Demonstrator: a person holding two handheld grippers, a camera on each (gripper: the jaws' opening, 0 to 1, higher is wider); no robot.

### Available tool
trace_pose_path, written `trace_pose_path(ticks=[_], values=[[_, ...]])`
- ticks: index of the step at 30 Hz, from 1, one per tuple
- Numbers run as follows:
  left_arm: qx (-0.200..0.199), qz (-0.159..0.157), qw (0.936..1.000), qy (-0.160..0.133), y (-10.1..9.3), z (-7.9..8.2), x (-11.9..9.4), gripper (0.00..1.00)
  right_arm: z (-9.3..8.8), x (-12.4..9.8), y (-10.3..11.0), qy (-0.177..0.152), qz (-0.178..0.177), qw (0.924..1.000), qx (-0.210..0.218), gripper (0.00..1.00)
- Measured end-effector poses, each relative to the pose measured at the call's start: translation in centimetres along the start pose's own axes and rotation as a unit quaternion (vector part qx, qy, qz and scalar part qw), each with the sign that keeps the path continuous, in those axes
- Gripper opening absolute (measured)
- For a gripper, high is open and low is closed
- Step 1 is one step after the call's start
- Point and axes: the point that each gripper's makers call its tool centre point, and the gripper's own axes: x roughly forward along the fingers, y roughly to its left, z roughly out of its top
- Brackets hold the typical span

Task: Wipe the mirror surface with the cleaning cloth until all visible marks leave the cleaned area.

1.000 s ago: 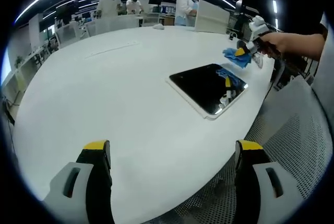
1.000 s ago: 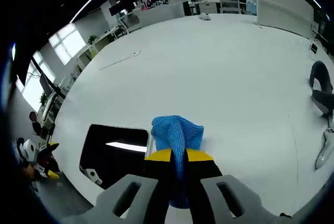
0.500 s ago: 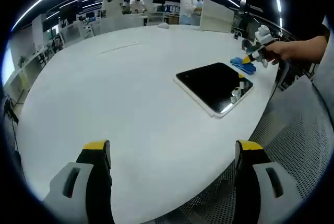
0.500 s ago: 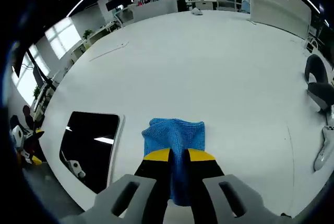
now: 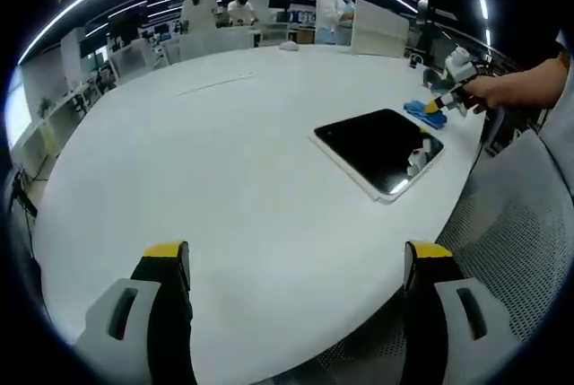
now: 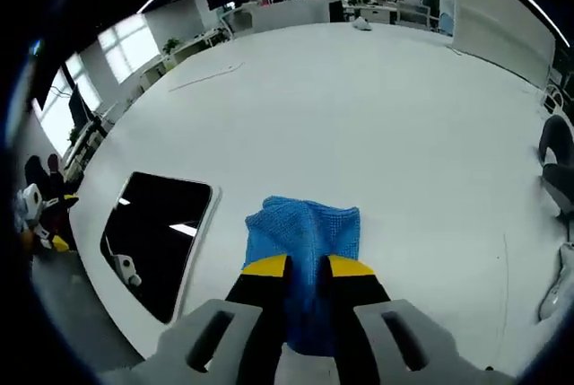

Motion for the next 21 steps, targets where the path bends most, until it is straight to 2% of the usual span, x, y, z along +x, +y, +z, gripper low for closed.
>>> trace_pose_path(ticks=[1,2,3,4,6,7,9,10,11,15,16,17,19,21], values=[[-0.001,0.001,1.0,-0.001,0.0,0.1,0.0,0.99,0.5,-0.2,-0.3,-0.016,-0.006,0.9997,-0.017,0.46],[-0.001,0.001,1.0,-0.003,0.0,0.2,-0.1,0.99,0.9,-0.5,-0.5,-0.031,-0.011,0.9991,-0.027,0.65],[-0.002,0.002,1.0,-0.006,0.1,0.1,0.0,0.99,1.2,-0.8,-0.6,-0.041,-0.007,0.9988,-0.027,0.75],[-0.003,0.002,1.0,-0.006,0.2,0.1,0.0,0.99,1.4,-1.2,-0.7,-0.055,0.008,0.9983,-0.021,0.79],[-0.003,0.001,0.9999,-0.013,0.0,0.5,-0.1,0.99,1.1,-2.5,-1.1,-0.059,0.019,0.9979,-0.019,0.8],[-0.004,0.001,0.9998,-0.017,0.0,0.6,-0.2,0.99,1.7,-2.8,-0.7,-0.084,0.04,0.9952,-0.03,0.82],[-0.008,0.001,0.9997,-0.023,0.1,0.8,-0.2,0.99,0.9,-4.1,-1.4,-0.083,0.05,0.9946,-0.037,0.86],[-0.012,0.002,0.9994,-0.033,0.1,1.2,-0.4,0.99,1.8,-5.0,-1.5,-0.128,0.066,0.9882,-0.052,0.87],[-0.012,0.002,0.9991,-0.04,0.2,1.5,-0.4,0.99,2.1,-5.7,-1.7,-0.146,0.068,0.9855,-0.054,0.89],[-0.012,0.008,0.9979,-0.063,0.4,2.3,-0.8,0.99,0.8,-8.7,-2.6,-0.16,0.072,0.9841,-0.025,0.92],[-0.016,0.013,0.9969,-0.076,0.6,2.9,-1.0,0.99,0.6,-9.3,-2.7,-0.163,0.072,0.9838,-0.017,0.92],[-0.027,0.021,0.9943,-0.101,0.8,3.9,-1.4,0.99,0.3,-10.2,-3.1,-0.164,0.068,0.984,0.018,0.93],[-0.036,0.025,0.992,-0.118,0.9,4.8,-2.1,0.99,0.0,-11.2,-3.8,-0.166,0.058,0.9843,0.014,0.9],[-0.034,0.03,0.9894,-0.138,1.0,5.7,-2.9,0.99,-0.4,-12.1,-4.7,-0.169,0.041,0.9844,0.028,0.97]])
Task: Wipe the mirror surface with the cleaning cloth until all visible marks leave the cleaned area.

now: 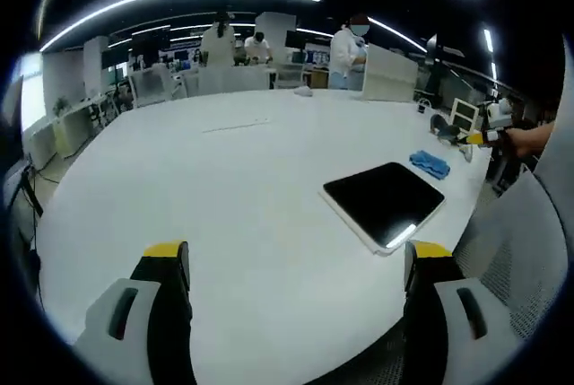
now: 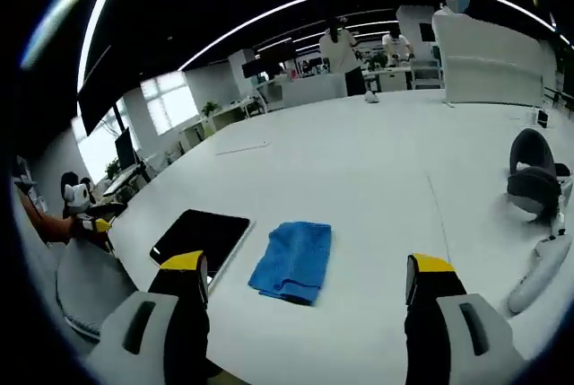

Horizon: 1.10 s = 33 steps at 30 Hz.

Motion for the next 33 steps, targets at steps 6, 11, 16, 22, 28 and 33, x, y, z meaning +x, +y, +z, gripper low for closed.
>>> trace_pose_path(ticks=[6,11,16,22,28,33], values=[[-0.039,-0.003,0.999,0.018,0.7,-0.7,-2.0,0.99,-1.0,-1.0,-1.7,0.008,-0.031,0.999,-0.031,0.98],[-0.028,-0.001,0.9993,0.024,1.6,-0.7,-2.7,0.99,-2.1,-1.0,-0.3,0.01,-0.023,0.9989,-0.038,0.98],[-0.023,-0.002,0.9996,0.016,2.1,-0.3,-2.6,0.99,-2.8,-0.1,1.5,0.011,-0.015,0.9979,-0.062,0.98],[-0.012,-0.01,0.9996,0.025,2.2,-0.3,-2.0,0.99,-2.3,-0.5,1.1,0.007,-0.017,0.9984,-0.053,0.98],[-0.008,-0.017,0.9995,0.024,1.9,0.3,-1.7,0.99,-1.8,-0.6,1.2,0.002,-0.022,0.999,-0.038,0.98],[-0.003,-0.012,0.9997,0.02,1.9,0.5,-1.7,0.99,-1.3,-0.6,1.2,-0.009,-0.019,0.999,-0.038,0.98]])
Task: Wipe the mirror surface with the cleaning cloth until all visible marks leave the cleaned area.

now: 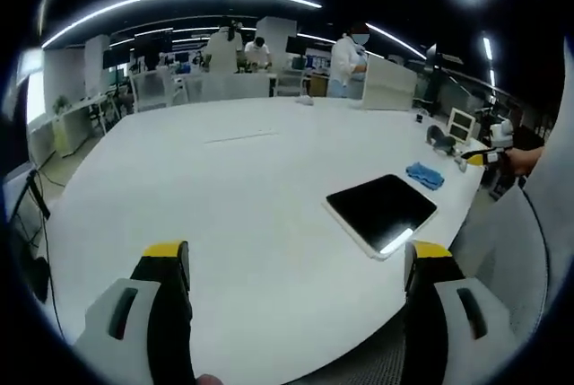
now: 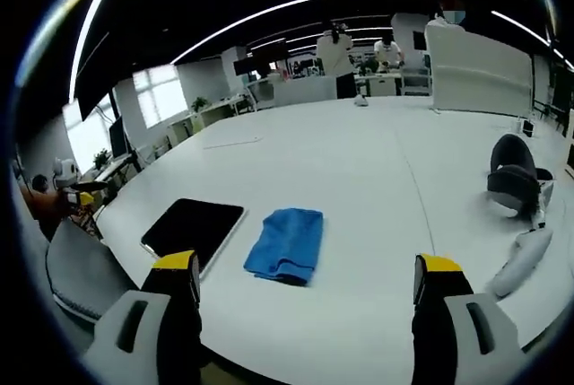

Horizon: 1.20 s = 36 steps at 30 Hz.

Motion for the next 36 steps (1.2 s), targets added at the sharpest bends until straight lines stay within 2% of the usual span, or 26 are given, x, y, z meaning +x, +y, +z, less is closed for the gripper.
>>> trace_pose_path(ticks=[10,12,14,24,30,36], values=[[0.006,0.005,1.0,-0.002,-1.4,0.9,-0.5,0.99,0.4,0.4,-0.7,0.002,0.003,1.0,0.006,0.98],[0.014,0.019,0.9997,-0.001,-1.0,0.9,-0.7,0.99,0.5,0.5,-0.4,-0.002,0.004,1.0,-0.003,0.98],[0.001,0.019,0.9998,-0.005,-1.0,1.0,-0.8,0.99,0.8,0.5,-0.4,-0.011,0.004,0.9998,-0.013,0.98],[-0.007,0.023,0.9997,-0.008,-1.1,1.2,-1.0,0.99,0.4,0.1,-1.5,-0.007,0.001,1.0,-0.002,0.98],[-0.01,0.023,0.9996,-0.011,-0.2,1.0,-0.9,0.99,1.1,0.0,-1.7,-0.01,0.001,0.9999,0.003,0.98],[-0.008,0.02,0.9996,-0.017,0.1,0.8,-1.0,0.99,0.8,0.5,-1.6,-0.006,0.005,0.9999,0.007,0.98]])
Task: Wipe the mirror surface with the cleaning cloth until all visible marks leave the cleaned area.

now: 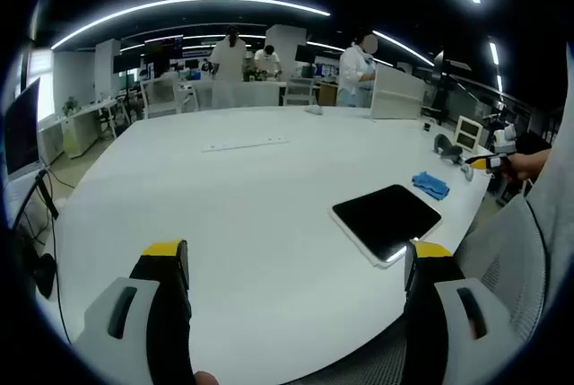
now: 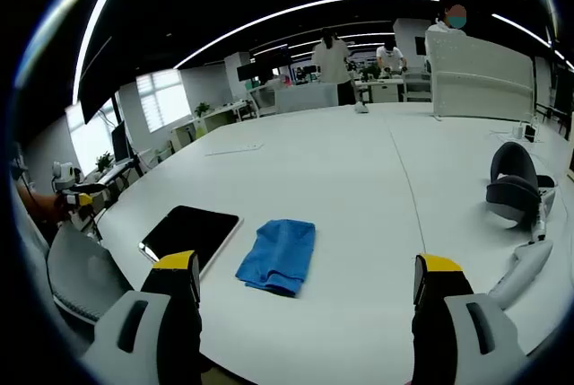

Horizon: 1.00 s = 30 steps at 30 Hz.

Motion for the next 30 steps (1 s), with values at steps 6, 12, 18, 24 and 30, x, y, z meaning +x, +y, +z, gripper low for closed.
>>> trace_pose_path(ticks=[6,12,18,24,30], values=[[-0.001,0.004,1.0,-0.001,-0.6,-0.2,-0.5,0.99,-0.6,-0.4,0.1,0.003,0.004,1.0,-0.002,0.98],[-0.006,0.006,1.0,0.0,-1.5,-0.2,-0.6,0.99,-1.0,-1.2,-0.5,0.006,-0.009,0.9999,0.009,0.98],[0.0,0.001,1.0,-0.001,-1.1,-0.1,-0.2,0.99,-1.2,-1.4,-0.4,0.01,-0.005,0.9999,-0.004,0.98],[0.004,0.001,1.0,-0.008,-0.8,0.4,-0.1,0.99,-0.5,-1.1,-0.6,0.003,-0.01,0.9999,0.006,0.98],[-0.002,-0.004,1.0,-0.007,-1.2,0.7,-0.1,0.99,-0.2,-0.7,-0.1,0.0,-0.005,1.0,0.007,0.98]])
